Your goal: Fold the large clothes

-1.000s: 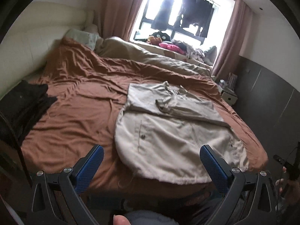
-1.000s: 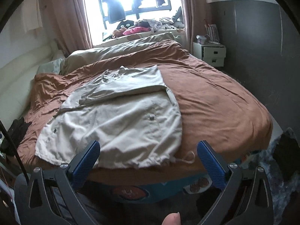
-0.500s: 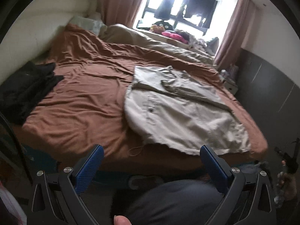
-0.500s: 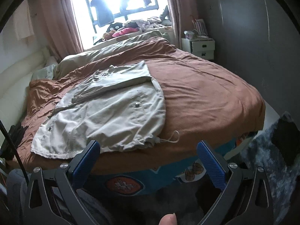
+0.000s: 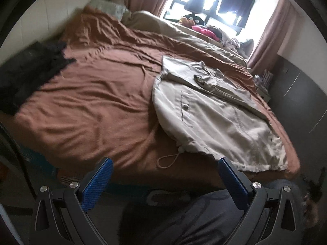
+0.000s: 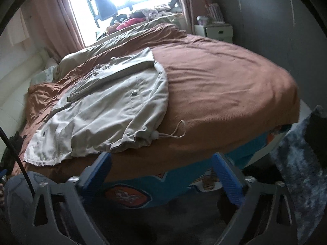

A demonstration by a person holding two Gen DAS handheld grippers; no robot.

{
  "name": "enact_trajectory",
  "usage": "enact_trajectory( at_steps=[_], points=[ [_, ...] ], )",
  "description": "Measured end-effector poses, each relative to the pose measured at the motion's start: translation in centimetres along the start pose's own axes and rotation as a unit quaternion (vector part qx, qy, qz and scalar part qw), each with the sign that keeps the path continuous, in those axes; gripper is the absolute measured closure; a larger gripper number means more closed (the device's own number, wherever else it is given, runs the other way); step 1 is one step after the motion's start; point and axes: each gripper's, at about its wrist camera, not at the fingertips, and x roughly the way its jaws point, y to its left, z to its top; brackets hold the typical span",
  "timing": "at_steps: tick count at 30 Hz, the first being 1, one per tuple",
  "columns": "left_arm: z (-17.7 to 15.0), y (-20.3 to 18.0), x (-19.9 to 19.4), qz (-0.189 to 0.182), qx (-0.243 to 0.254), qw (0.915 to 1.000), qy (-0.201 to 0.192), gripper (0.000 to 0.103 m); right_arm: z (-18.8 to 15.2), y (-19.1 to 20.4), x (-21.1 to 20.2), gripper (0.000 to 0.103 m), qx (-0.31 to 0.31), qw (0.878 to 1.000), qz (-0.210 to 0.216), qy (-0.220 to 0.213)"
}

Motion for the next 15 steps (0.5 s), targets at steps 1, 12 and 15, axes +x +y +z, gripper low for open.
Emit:
enact_trajectory(
  at_steps=[1,12,15],
  points=[
    [0.2,0.2,0.8,-0.005,-0.005,1.0000,0.004,0.001,0.3,-0.3,0.7,0.027,0.006,1.000,0.005,0.007],
    [3.1,0.3,9.9,-0.029,-0.030,0.9975,0.057,0.028,3.5,-2.9,4.7,0.046,0.058,0.997,0.051,0.011],
    [3.4,0.6,11.8,-0.032,-0.033,0.9964,0.072,0.033,3.8,-3.2,6.0,0.051,0.061,0.996,0.057,0.015]
  ],
)
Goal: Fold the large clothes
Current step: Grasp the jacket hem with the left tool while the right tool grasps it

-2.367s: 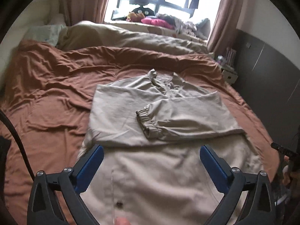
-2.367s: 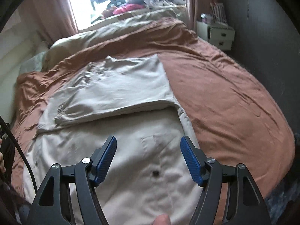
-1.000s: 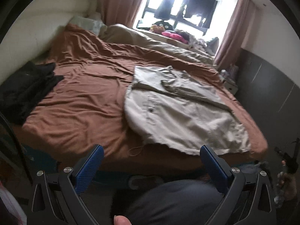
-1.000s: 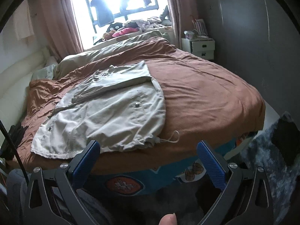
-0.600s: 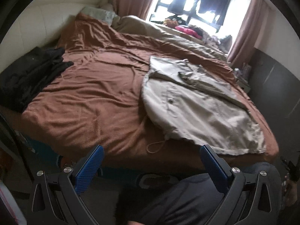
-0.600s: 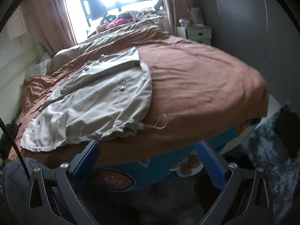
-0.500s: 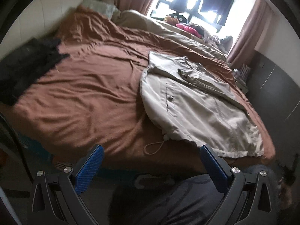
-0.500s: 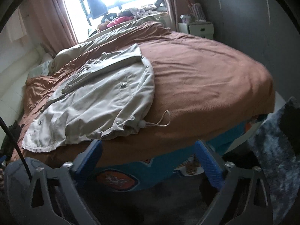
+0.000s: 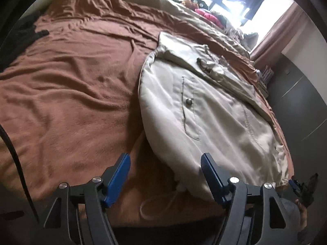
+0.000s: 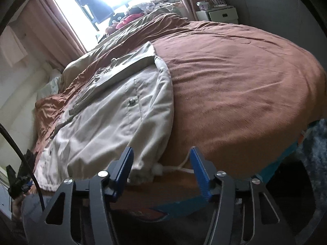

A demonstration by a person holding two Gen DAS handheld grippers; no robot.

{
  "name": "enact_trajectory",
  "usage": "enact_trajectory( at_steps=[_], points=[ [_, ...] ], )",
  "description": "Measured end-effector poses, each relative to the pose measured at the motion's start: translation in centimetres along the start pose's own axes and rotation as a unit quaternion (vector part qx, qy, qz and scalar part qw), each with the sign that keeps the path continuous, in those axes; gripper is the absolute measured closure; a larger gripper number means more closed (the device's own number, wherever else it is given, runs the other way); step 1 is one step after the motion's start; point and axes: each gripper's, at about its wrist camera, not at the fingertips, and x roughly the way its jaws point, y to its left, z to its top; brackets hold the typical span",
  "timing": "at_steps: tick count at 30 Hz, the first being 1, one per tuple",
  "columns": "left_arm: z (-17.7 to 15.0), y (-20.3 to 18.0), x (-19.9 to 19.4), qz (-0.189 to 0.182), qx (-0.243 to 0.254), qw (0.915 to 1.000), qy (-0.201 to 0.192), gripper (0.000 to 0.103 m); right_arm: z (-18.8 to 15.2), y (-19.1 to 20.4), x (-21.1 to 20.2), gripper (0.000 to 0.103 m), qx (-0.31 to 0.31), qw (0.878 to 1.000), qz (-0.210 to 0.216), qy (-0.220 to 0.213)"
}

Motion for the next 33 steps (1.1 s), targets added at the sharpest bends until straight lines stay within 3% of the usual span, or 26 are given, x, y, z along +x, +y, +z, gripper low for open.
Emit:
enact_trajectory(
  at_steps=[4,17,23,24,25,26,28,33],
  points=[
    [0.8,0.4,2.2,-0.003,-0.003,0.9998,0.018,0.044,0.4,-0.1,2.1,0.064,0.010,1.000,0.021,0.018],
    [3.7,0.7,5.9,0.007,-0.009,0.9994,0.034,0.058,2.9,-0.9,7.5,0.066,0.050,0.994,0.089,0.049],
    [2.7,0.5,5.0,-0.023,-0.016,0.9987,0.042,0.070,2.1,-1.1,8.1,0.066,0.070,0.986,0.140,0.059],
    [2.3,0.5,4.8,-0.034,-0.019,0.9982,0.045,0.075,1.8,-1.2,8.0,0.066,0.076,0.984,0.147,0.062],
    [2.0,0.6,4.7,-0.044,-0.023,0.9975,0.050,0.084,1.7,-1.4,8.1,0.070,0.080,0.983,0.149,0.065],
    [1.7,0.6,4.8,-0.048,-0.026,0.9970,0.055,0.085,1.6,-1.5,8.1,0.074,0.082,0.984,0.145,0.069],
    [1.3,0.6,4.7,-0.046,-0.027,0.9972,0.053,0.089,1.7,-1.8,8.2,0.094,0.088,0.984,0.131,0.078],
    [1.8,-0.2,2.0,-0.042,-0.025,0.9985,0.026,0.097,2.8,-0.7,4.7,0.101,0.077,0.988,0.124,0.048]
  ],
)
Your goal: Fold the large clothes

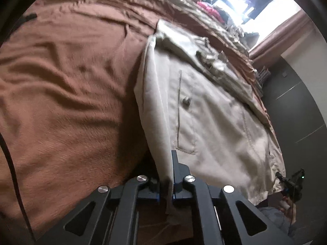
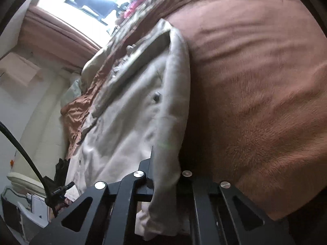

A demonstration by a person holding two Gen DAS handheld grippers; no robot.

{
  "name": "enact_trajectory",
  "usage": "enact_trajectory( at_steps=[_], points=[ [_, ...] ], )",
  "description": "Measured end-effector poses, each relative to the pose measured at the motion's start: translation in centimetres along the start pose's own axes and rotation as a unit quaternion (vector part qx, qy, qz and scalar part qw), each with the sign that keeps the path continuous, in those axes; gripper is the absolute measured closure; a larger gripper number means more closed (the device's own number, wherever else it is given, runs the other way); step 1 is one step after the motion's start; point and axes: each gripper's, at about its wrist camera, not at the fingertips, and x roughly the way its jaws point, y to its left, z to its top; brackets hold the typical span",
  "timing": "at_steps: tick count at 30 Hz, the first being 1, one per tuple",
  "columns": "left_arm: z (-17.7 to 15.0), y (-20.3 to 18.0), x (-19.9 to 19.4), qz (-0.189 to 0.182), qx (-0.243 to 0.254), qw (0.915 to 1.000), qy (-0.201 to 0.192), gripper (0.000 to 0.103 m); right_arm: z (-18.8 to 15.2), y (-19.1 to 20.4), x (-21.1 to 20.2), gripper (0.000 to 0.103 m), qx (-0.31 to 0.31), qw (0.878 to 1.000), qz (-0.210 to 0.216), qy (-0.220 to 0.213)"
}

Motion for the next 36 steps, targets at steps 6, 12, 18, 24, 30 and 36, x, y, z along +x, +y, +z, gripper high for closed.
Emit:
enact_trajectory(
  at_steps=[6,12,18,24,30,36],
  points=[
    [0.8,-0.9,-4.9,-0.023,0.004,0.9989,-0.041,0.099,0.1,3.6,-4.8,0.102,-0.033,0.999,0.025,-0.029],
    [0.5,-1.4,-10.3,-0.048,0.004,0.9956,-0.081,0.099,-1.0,6.3,-9.5,0.102,-0.061,0.996,0.044,-0.049],
    [-0.4,-1.9,-15.7,-0.064,0.012,0.9915,-0.112,0.099,-2.9,7.9,-13.3,0.102,-0.084,0.992,0.065,-0.070],
    [-2.3,-2.4,-19.9,-0.077,0.024,0.9875,-0.136,0.099,-5.6,7.5,-16.1,0.102,-0.092,0.989,0.081,-0.080],
    [-4.4,-2.1,-24.4,-0.088,0.029,0.9822,-0.163,0.099,-6.4,6.7,-17.7,0.102,-0.097,0.986,0.098,-0.091],
    [-6.0,-2.5,-28.1,-0.093,0.038,0.9773,-0.186,0.099,-6.5,6.4,-18.4,0.102,-0.107,0.983,0.113,-0.099]
  ],
)
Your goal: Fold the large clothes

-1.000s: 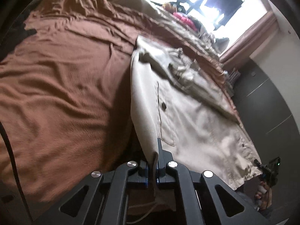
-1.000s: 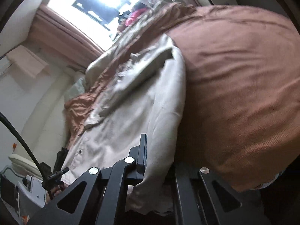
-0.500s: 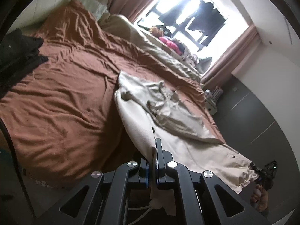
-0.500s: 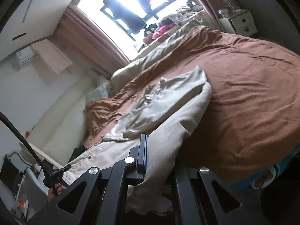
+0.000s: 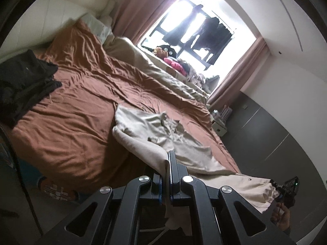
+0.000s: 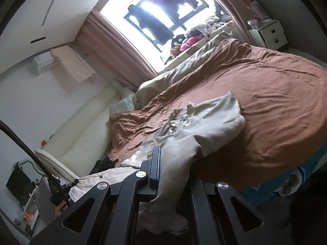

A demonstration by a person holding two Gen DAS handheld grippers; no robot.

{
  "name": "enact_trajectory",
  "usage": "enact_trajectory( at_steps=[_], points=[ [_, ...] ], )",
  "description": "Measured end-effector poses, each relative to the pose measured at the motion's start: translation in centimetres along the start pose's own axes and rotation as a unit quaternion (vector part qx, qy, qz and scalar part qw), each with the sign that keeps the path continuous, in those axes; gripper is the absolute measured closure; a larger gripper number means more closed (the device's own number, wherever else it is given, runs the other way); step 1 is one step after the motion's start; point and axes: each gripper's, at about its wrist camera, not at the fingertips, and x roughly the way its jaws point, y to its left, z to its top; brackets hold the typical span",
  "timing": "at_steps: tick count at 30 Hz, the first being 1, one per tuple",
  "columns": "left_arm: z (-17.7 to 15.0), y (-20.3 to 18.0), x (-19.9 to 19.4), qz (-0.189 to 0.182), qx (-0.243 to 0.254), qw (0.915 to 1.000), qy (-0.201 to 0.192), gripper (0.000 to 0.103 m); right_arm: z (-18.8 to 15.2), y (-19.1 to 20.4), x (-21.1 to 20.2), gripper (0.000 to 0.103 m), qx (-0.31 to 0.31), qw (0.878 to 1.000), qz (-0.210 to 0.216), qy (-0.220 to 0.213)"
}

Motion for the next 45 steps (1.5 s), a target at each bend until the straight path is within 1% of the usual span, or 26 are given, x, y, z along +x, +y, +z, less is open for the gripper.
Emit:
enact_trajectory(
  at_steps=[4,8,12,16,22,28,32,35,39,44,45],
  points=[
    [0.2,-0.1,-1.2,-0.002,0.003,0.9999,-0.010,0.099,-0.1,-0.4,0.4,0.102,-0.011,1.000,0.005,-0.001],
    [-0.2,0.2,-1.0,-0.001,0.004,1.0000,-0.007,0.099,-0.3,-1.2,0.9,0.102,-0.008,1.000,0.002,0.000],
    [-0.2,0.7,-0.3,0.003,-0.002,1.0000,-0.004,0.099,0.1,-1.8,2.0,0.102,-0.016,1.000,-0.004,0.002],
    [0.5,0.5,0.7,0.001,0.005,1.0000,-0.007,0.099,1.0,-2.4,3.0,0.102,-0.016,1.000,-0.004,0.001],
    [2.7,0.1,2.8,0.002,0.018,0.9998,-0.011,0.099,3.3,-3.8,5.7,0.102,-0.014,1.000,-0.009,0.003],
    [6.9,-0.5,7.0,0.000,0.030,0.9995,-0.013,0.099,7.6,-3.7,9.9,0.102,-0.013,1.000,-0.014,0.001],
    [10.4,-0.9,10.6,0.009,0.042,0.9990,-0.010,0.099,10.7,-3.7,13.3,0.102,-0.019,0.999,-0.026,-0.006],
    [12.3,-1.0,13.2,0.019,0.048,0.9986,-0.007,0.098,12.6,-4.0,16.5,0.102,-0.017,0.999,-0.042,-0.010],
    [14.3,-0.6,17.1,0.039,0.057,0.9976,0.001,0.098,13.5,-4.3,20.3,0.102,-0.018,0.998,-0.062,-0.010],
    [15.4,1.0,22.3,0.061,0.059,0.9961,0.021,0.098,14.1,-4.9,24.0,0.102,-0.016,0.997,-0.080,0.001],
    [15.6,1.4,23.4,0.065,0.059,0.9958,0.026,0.098,14.1,-5.0,25.3,0.102,-0.014,0.996,-0.087,0.006]
  ],
)
